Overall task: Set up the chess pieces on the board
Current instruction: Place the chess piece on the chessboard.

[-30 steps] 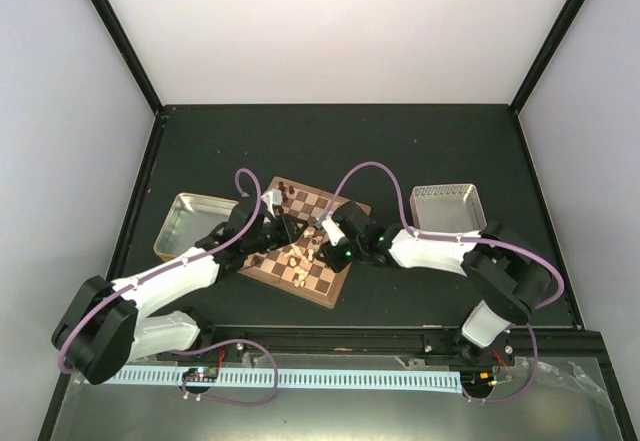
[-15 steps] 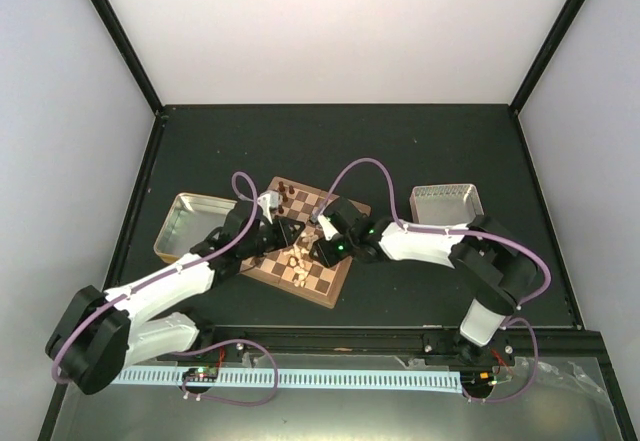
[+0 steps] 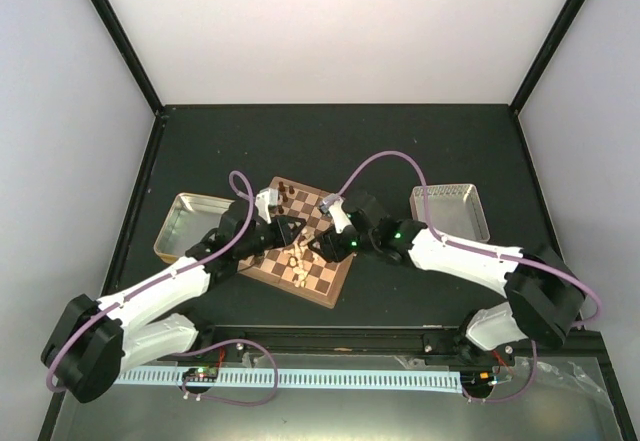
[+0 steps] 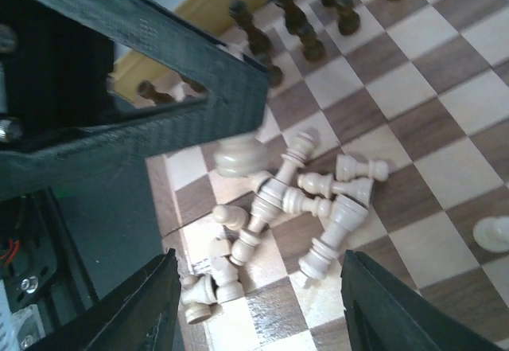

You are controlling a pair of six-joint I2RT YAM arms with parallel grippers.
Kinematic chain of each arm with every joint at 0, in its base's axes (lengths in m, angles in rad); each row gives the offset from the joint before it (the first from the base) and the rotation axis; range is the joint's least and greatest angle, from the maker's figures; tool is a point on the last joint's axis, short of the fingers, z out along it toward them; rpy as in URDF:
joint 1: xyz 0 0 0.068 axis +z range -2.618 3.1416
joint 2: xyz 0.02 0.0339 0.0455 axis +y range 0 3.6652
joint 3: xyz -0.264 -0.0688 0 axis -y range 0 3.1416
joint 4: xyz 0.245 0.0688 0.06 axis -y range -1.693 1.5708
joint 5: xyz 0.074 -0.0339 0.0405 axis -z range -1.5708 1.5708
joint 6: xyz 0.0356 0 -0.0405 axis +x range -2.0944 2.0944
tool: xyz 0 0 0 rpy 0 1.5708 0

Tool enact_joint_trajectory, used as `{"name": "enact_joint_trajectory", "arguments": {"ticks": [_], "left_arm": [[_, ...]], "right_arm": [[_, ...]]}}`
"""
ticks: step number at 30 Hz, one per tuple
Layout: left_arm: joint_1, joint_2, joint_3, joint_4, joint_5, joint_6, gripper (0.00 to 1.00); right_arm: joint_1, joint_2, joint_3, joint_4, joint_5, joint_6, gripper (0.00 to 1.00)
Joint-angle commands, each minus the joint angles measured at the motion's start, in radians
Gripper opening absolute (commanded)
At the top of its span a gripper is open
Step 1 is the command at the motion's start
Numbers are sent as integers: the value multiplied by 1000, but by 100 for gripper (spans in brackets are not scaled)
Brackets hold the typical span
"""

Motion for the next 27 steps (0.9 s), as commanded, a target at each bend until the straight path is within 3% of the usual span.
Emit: {"name": "enact_joint_trajectory", "arguments": {"ticks": [1,9,15,20,22,24,27], "left_arm": [[4,-22,17,40,70,-20,5],[4,-20,36,33,144,-87,6],[4,-16,37,30,181,-101,6],[6,-24,36,33,212,-112,6],[6,-27,35,32,225,-115,7],[10,-31,36,27,243,-111,13],[30,-42,43,7,300,-93,32]], "right_arm": [[3,-21,-11,62,-75,-74,57],[5,8,57,58,-70,-93,55],[5,53,102,42,-49,-84,38],[5,52,98,37,-8,-82,12],[5,40,87,42,9,-88,6],[5,23,70,51,14,-115,5],[5,-14,38,54,6,-191,5]]}}
